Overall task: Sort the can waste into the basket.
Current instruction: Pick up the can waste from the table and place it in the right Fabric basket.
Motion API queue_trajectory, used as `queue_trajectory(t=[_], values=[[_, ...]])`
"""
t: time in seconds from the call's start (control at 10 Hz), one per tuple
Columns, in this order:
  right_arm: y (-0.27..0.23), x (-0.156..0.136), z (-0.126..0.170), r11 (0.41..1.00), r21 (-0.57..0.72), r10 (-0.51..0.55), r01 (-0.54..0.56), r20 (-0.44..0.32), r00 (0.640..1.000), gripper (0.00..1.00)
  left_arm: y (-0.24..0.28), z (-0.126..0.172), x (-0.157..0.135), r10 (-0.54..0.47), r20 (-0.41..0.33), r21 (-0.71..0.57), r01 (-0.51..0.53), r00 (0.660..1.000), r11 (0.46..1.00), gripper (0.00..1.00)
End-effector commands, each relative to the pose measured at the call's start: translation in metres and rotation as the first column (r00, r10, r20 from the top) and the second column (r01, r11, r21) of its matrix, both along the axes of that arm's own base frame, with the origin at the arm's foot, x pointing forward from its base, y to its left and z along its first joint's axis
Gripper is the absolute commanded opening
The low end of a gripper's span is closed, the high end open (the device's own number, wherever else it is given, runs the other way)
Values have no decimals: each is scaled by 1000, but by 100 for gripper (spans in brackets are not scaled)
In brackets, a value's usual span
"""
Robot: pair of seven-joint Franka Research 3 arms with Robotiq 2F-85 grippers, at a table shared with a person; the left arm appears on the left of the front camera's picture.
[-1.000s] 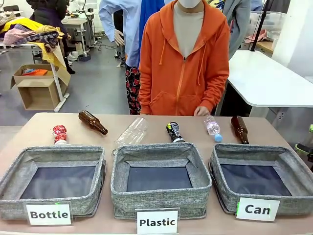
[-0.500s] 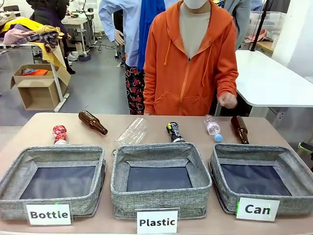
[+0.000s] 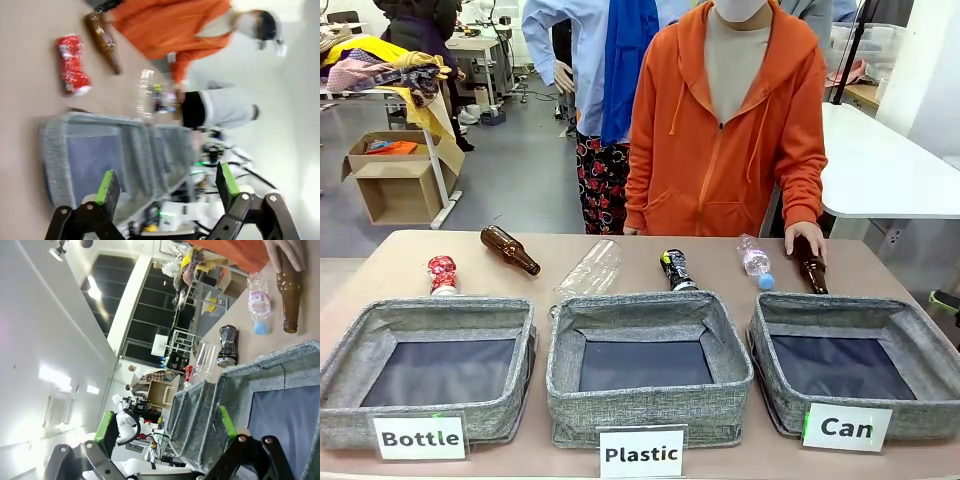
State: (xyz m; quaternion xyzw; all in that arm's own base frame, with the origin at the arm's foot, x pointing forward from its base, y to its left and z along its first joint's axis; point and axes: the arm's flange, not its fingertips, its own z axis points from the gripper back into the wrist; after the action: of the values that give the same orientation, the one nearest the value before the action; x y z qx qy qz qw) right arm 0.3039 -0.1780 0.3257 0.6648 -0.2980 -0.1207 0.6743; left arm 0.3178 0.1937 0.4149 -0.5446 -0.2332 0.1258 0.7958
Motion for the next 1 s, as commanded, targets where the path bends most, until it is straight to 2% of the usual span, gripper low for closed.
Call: queue_trajectory(t=[0.0,0.2,0.4,0.5,0.6,0.8,0.9], values=[[-1,0,3,1000,5,2,-2,9,1000,100,-36,27,34,-44,-188,267,95,981,959,100],[-1,0,3,1000,5,2,-2,9,1000,100,-90,31,77,-46,-335,448,202,941,871,100],[-1,0,3,1000,5,2,-2,9,1000,100,-141,26,109,8,-392,588,244,920,771,100],[-1,0,3,1000,5,2,-2,9,1000,100,-165,19,122,85,-406,662,228,910,714,100],[-1,0,3,1000,5,2,-2,9,1000,100,-192,12,135,131,-387,725,214,912,655,100],[-1,0,3,1000,5,2,-2,9,1000,100,-219,2,158,182,-377,798,219,908,561,100],[-1,0,3,1000,5,2,-2,9,1000,100,-224,3,165,199,-344,835,202,918,511,100]])
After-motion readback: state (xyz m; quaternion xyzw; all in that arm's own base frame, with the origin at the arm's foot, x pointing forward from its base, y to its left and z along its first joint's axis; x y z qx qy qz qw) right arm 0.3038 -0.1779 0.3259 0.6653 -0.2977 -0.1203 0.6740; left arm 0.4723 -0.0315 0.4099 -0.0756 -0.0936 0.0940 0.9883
